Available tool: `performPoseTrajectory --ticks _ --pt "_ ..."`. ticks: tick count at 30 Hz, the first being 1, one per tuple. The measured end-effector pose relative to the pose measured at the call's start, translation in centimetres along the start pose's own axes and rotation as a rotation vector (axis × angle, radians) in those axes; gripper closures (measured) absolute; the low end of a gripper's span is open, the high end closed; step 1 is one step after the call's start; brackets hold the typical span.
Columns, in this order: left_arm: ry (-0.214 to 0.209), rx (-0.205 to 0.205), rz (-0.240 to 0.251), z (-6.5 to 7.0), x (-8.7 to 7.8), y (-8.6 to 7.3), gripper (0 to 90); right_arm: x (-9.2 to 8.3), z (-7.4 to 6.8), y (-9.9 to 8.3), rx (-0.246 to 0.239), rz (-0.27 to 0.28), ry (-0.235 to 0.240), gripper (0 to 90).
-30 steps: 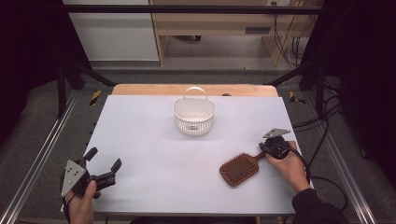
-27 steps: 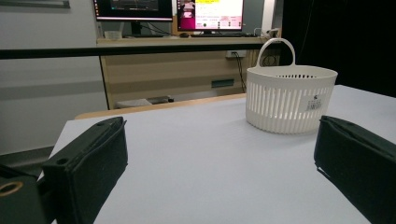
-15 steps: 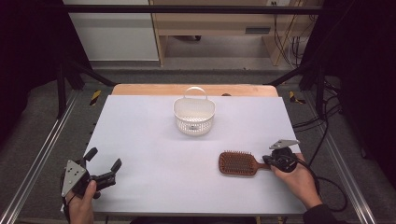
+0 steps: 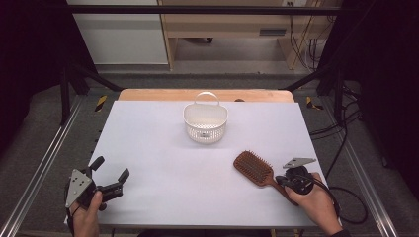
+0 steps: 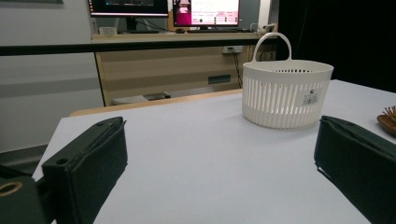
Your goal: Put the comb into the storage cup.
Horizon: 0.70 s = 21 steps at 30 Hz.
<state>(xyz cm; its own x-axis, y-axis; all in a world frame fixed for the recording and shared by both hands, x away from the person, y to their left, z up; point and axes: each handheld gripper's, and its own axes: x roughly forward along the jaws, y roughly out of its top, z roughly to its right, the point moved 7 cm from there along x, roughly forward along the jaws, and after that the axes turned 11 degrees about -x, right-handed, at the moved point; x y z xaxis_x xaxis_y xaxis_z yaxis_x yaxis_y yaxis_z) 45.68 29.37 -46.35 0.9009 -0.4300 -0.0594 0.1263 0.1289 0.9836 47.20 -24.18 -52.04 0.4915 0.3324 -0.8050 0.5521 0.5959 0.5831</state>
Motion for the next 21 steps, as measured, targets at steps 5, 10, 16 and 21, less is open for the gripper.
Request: performPoseTrajectory --ticks 5,10,16,21 --pt "0.002 0.012 -0.011 0.1 0.1 -0.1 2.5 -0.4 -0.7 0.1 -0.005 0.015 0.012 90.0" --pt "-0.003 0.02 -0.014 0.2 0.2 -0.2 2.5 -0.3 -1.1 -0.1 -0.004 0.01 0.026 90.0" --pt "-0.018 0.027 -0.016 0.7 0.4 -0.3 2.5 -0.3 -1.6 -0.1 -0.008 0.001 0.038 90.0" --pt "-0.018 0.026 -0.015 0.7 0.3 -0.2 2.5 -0.3 -1.9 -0.1 -0.01 -0.007 0.046 90.0"
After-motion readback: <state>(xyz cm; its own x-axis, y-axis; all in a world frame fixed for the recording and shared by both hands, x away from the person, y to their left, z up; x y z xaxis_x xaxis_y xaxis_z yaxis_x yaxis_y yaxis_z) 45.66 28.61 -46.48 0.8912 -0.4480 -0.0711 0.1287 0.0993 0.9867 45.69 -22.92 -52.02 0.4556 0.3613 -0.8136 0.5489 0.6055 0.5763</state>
